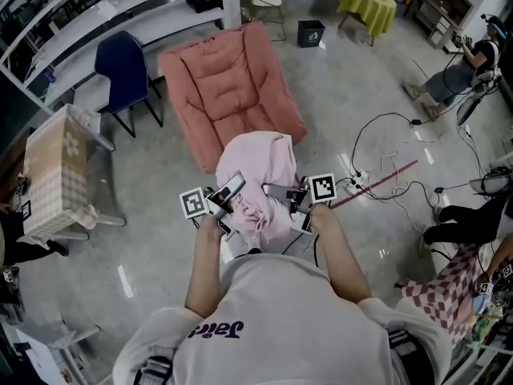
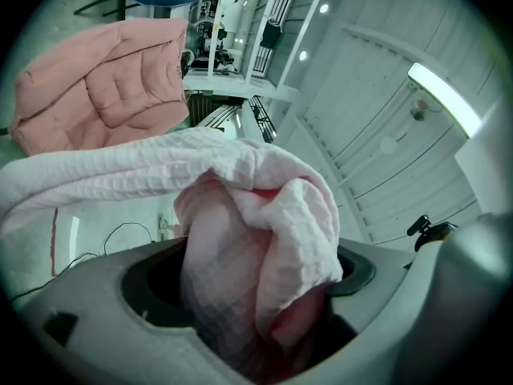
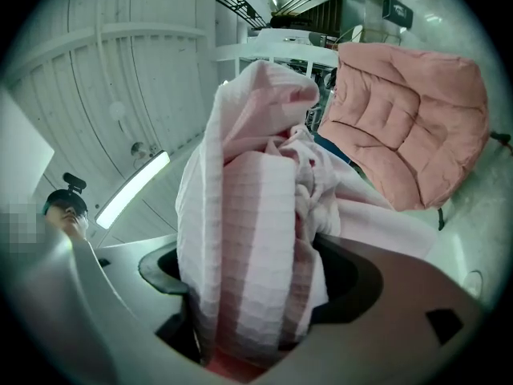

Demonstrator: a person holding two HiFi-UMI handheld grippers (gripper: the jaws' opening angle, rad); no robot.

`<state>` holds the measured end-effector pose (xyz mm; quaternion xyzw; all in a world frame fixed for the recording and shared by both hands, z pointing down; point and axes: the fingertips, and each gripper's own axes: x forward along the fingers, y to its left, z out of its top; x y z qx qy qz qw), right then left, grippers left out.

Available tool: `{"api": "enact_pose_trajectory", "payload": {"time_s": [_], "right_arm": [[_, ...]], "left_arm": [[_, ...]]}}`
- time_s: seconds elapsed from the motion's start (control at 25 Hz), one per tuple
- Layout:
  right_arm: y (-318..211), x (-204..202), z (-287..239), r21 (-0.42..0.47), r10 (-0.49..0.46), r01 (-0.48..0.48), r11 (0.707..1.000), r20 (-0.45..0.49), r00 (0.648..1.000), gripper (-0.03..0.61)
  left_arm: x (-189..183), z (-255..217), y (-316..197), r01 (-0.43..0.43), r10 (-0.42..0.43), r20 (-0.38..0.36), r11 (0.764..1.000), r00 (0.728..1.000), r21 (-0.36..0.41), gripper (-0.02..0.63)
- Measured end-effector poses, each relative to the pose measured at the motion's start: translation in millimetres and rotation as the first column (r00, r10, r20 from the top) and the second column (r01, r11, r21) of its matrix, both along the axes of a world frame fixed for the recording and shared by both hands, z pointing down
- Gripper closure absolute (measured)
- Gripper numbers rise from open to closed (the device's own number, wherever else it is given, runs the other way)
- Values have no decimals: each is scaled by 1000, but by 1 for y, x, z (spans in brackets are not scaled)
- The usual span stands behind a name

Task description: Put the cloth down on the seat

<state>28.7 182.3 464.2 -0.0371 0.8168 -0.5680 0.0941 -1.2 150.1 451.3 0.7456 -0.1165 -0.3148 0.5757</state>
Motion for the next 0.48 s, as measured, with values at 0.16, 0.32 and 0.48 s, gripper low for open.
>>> {"api": "enact_pose_trajectory", "payload": {"time_s": [0.16,0.32,0.48], "right_arm": [[-39,-23,10,-22,-2,1,1000,-17,1000,187],[-71,-43,21,-15,-13,12,1000,-58,998,187],[-95,-56,27,5,-15,16,1000,-98,995,187]], "left_arm": [[-23,11,-40,-10,10,1,1000,1000,-19,178],[-44,21,-71,-18,19,12,999,1000,-37,178],[-57,28,-94,-6,6,14,999,1000,-44,179]]}}
